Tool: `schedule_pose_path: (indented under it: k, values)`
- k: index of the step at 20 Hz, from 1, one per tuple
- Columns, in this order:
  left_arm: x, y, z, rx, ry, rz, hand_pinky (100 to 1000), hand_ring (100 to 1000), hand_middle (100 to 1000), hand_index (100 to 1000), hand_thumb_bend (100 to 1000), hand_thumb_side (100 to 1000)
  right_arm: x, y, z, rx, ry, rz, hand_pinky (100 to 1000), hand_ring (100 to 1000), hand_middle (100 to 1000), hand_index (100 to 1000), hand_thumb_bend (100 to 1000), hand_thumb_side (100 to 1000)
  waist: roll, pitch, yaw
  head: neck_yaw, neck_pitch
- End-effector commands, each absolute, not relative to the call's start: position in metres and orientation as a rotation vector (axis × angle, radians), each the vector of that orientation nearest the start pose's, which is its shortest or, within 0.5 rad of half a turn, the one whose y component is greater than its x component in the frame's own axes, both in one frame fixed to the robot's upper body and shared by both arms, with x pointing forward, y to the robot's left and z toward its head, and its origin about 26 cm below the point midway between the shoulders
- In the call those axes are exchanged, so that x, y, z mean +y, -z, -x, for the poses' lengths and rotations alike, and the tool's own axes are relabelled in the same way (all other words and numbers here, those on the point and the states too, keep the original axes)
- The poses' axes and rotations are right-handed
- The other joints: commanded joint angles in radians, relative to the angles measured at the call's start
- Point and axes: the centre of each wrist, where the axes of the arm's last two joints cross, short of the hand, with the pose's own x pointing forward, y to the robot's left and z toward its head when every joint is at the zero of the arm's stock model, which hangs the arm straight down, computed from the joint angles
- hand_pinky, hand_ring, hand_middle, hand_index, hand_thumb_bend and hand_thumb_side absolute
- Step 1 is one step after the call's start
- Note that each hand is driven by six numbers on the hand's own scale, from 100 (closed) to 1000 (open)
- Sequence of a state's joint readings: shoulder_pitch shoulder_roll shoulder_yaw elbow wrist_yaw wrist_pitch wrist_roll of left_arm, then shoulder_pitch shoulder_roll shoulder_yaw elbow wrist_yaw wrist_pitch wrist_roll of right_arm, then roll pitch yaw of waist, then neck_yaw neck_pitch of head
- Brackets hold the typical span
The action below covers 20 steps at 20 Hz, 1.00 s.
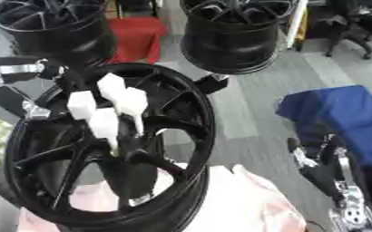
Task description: Pull the pin out of the wheel hub.
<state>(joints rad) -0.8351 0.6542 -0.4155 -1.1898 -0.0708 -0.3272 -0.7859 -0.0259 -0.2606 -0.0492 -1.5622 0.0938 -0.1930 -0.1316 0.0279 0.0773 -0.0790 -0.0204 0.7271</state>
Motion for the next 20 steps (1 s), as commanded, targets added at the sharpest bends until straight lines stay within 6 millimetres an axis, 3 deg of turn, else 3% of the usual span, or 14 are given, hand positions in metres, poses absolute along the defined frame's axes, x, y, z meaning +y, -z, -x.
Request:
schedule_pose_path:
  k: [1,12,16,20]
  values:
    - [0.285,-0.213,-0.44,-1.489,1.943,0.017,784,745,781,872,345,288,-0.323,-0.019,-0.285,-1.808,-0.181,0.402,565,698,739,927,394,424,-0.003,-0.014,-0.001,0.001,-0.006]
    - [0.278,-0.207,-0.44,-1.468,1.981,0.006,743,668,696,806,334,237,-0.322,-0.019,-0.285,-1.808,-0.182,0.399,565,698,739,927,395,423,-0.003,-0.013,-0.001,0.003,-0.006]
    - [0.276,-0.204,-0.44,-1.472,1.979,-0.005,719,623,643,768,347,252,-0.322,-0.019,-0.285,-1.808,-0.182,0.399,565,698,739,927,395,424,-0.004,-0.013,-0.001,0.003,-0.006]
    - [0.274,-0.203,-0.44,-1.444,2.001,0.001,727,641,663,786,374,283,-0.322,-0.019,-0.285,-1.808,-0.182,0.399,565,698,739,927,393,424,-0.004,-0.013,-0.001,0.003,-0.006]
